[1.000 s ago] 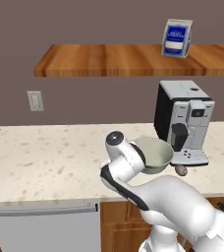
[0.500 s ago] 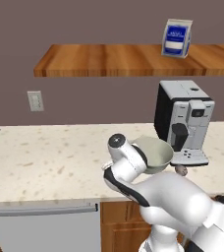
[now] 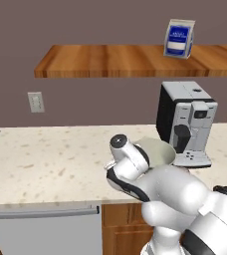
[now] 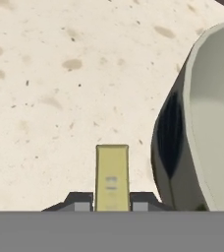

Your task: Pick the egg and butter from the fridge and place them by the bowl for mixing.

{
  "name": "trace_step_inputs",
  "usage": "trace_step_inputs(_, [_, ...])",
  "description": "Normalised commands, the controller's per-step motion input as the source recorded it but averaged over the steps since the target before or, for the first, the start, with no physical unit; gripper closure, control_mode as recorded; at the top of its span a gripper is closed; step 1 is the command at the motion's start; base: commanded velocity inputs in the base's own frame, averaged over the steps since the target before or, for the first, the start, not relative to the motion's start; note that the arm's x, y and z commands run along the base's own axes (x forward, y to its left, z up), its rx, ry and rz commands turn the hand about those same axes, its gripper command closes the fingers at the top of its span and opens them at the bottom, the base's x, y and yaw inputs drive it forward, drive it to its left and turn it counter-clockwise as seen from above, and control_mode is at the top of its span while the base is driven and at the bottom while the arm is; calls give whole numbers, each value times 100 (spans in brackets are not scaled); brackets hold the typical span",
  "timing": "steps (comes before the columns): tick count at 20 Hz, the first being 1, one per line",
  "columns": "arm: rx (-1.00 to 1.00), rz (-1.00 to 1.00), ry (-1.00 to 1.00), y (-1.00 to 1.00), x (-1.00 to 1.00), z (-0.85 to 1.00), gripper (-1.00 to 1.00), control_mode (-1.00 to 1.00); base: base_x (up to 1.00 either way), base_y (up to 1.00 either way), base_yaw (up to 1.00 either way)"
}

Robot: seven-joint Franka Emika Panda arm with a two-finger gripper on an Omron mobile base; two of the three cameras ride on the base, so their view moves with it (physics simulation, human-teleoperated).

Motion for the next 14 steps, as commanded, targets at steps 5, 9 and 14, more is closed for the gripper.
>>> trace_step_inputs(5, [0,-1,0,-8,13,-6,100,-100,0,0,0])
trace_step_inputs(9, [0,-2,0,-5,8,-3,100,-100,0,0,0])
trace_step_inputs(14, [0,-2,1,-8,0,-9,-100,-100,0,0,0])
